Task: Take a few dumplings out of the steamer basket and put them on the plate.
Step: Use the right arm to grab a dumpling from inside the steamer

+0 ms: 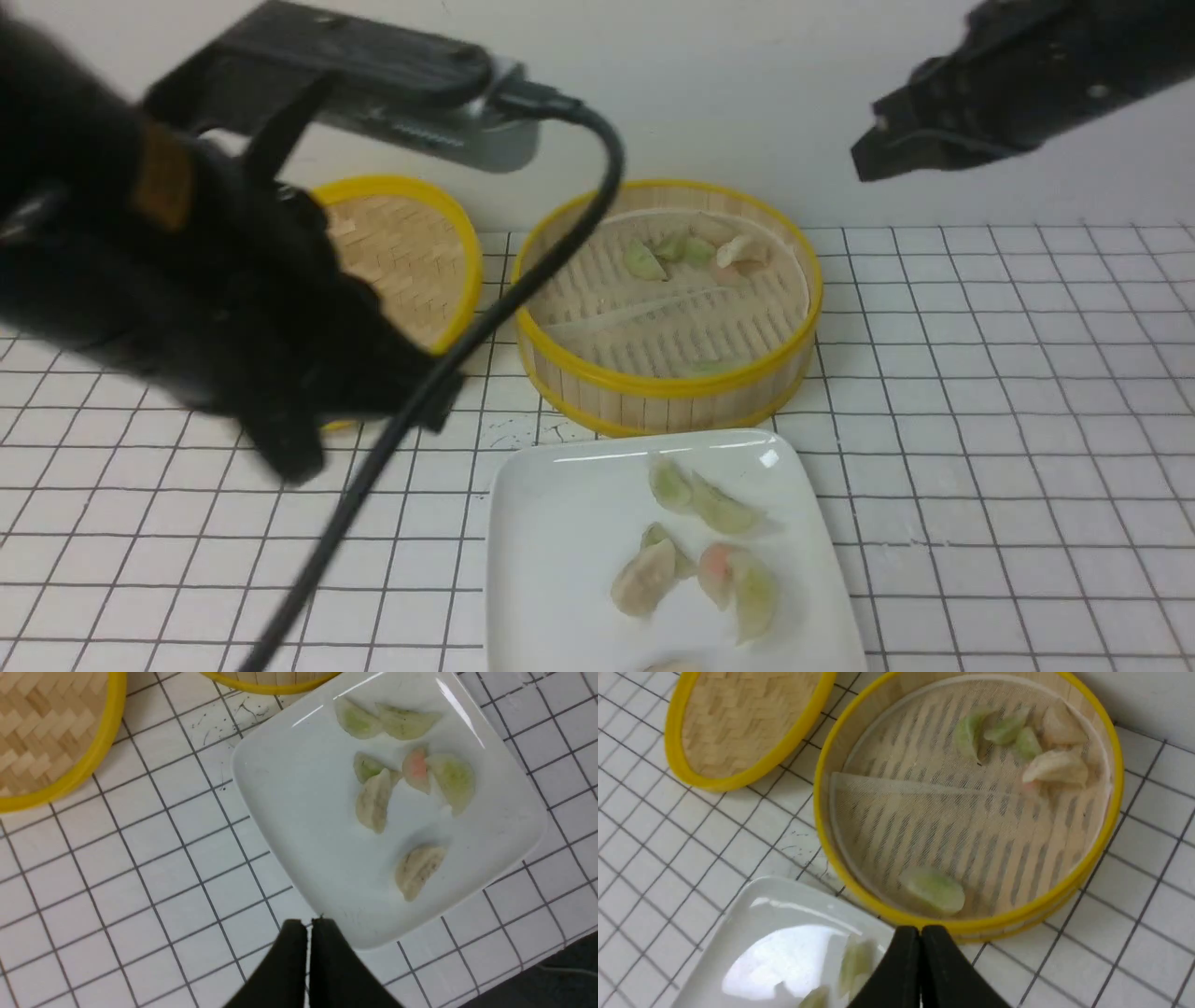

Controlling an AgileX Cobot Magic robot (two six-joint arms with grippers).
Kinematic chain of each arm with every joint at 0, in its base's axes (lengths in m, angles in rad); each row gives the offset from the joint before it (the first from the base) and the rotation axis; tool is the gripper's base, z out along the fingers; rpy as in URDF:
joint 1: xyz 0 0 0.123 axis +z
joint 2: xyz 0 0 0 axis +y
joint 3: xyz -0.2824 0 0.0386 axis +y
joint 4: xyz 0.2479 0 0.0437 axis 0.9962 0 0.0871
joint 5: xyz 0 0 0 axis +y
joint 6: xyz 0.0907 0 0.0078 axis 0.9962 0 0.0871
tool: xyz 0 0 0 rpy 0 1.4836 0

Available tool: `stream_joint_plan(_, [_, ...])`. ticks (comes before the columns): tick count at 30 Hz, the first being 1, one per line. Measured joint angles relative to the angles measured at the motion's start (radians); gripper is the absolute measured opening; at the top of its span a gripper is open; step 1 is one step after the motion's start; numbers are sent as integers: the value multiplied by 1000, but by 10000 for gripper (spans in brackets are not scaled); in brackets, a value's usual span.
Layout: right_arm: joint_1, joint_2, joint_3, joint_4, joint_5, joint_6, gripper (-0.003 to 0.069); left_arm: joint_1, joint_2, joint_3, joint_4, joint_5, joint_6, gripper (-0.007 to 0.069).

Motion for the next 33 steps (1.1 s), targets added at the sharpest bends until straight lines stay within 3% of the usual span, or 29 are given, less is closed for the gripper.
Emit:
stream_joint_plan(6, [13,373,-363,-86,18,28,104,0,-180,119,24,-30,-60,-6])
stream_joint_plan(12, [14,810,-892,-113,170,121,336,0,-229,122,56,19,-102,-6])
stream_joint_plan(16, [14,974,-1106,-125,183,197,458,0,-231,124,65,48,-107,-6])
stream_joint_plan(19, [23,1014,-1140,-163,189,221,510,0,-231,125,90,57,-107,-6])
stream_joint_plan(23, [59,1036,-1148,-251,188,227,539,0,-231,125,155,59,-107,-6])
stream_joint_plan(29, [84,1055,-1149,-286,183,230,535,0,-231,125,212,59,-107,-6])
stream_joint_plan(33, [90,1057,-1152,-335,173,273,414,0,-231,125,217,59,-108,-6])
